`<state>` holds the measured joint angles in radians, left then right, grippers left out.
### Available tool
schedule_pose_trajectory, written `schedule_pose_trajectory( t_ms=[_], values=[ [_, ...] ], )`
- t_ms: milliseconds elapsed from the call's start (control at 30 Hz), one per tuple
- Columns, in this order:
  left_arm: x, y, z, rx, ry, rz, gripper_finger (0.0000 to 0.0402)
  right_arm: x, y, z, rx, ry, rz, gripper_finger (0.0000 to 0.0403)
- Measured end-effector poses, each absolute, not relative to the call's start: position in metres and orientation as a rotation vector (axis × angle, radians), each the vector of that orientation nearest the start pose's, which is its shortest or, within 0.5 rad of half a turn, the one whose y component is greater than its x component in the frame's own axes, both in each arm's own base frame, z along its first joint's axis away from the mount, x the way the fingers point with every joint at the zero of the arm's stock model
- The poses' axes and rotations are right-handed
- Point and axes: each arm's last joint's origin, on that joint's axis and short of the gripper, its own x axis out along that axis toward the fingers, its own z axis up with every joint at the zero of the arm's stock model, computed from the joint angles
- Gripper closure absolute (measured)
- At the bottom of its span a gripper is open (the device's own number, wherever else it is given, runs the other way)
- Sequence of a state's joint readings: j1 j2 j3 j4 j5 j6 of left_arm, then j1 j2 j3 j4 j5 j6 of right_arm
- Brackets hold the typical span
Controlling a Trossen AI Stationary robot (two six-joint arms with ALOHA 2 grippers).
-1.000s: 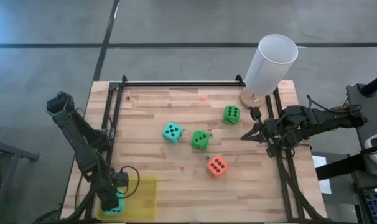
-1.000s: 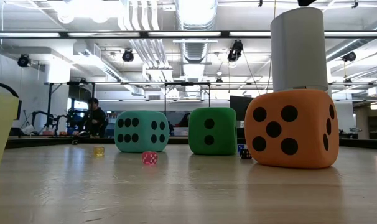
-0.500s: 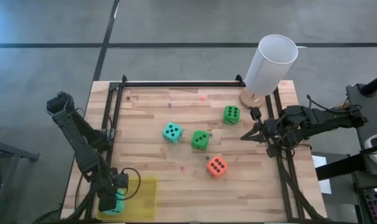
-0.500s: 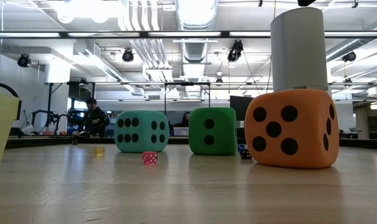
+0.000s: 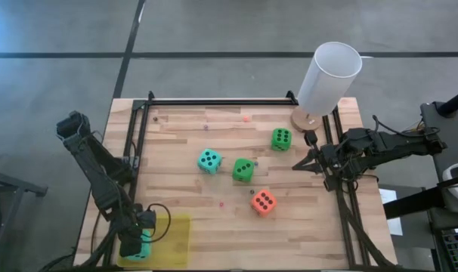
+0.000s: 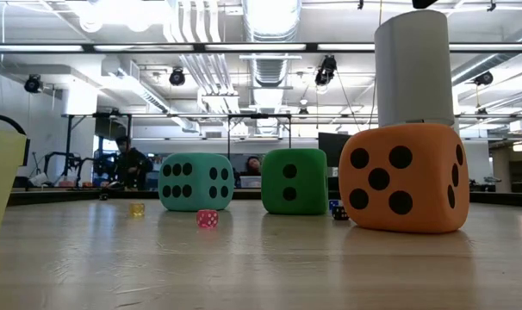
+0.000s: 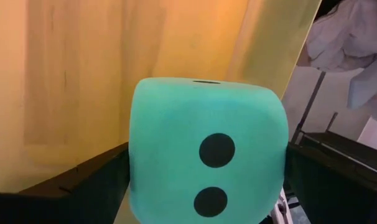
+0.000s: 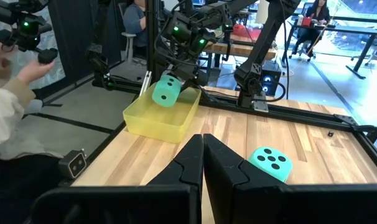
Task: Pick & Place Dice
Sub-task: Put the left large blue dice into the yellow bin
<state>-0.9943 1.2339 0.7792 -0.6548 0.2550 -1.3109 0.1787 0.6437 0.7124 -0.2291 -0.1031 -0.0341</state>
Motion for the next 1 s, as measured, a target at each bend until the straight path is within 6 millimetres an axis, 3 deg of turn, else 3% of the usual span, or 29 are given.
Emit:
schedule_pose_trajectory(
  t_ms=[533, 867, 1000],
  values=[
    [0.1149, -0.1899, 0.2132, -0.607, 1.562, -0.215, 0.0006, 0.1417, 0.0286, 0.3231, -0.040, 0.157, 0.283, 0.0394],
    [0.1152, -0.1897, 0.2131, -0.616, 1.554, -0.197, 0.0071, 0.1417, 0.0286, 0.3232, -0.040, 0.156, 0.284, 0.0394],
    [0.1159, -0.1895, 0.2127, -0.682, 1.554, -0.118, 0.0067, 0.1416, 0.0286, 0.3232, -0.040, 0.156, 0.284, 0.0394]
  ],
)
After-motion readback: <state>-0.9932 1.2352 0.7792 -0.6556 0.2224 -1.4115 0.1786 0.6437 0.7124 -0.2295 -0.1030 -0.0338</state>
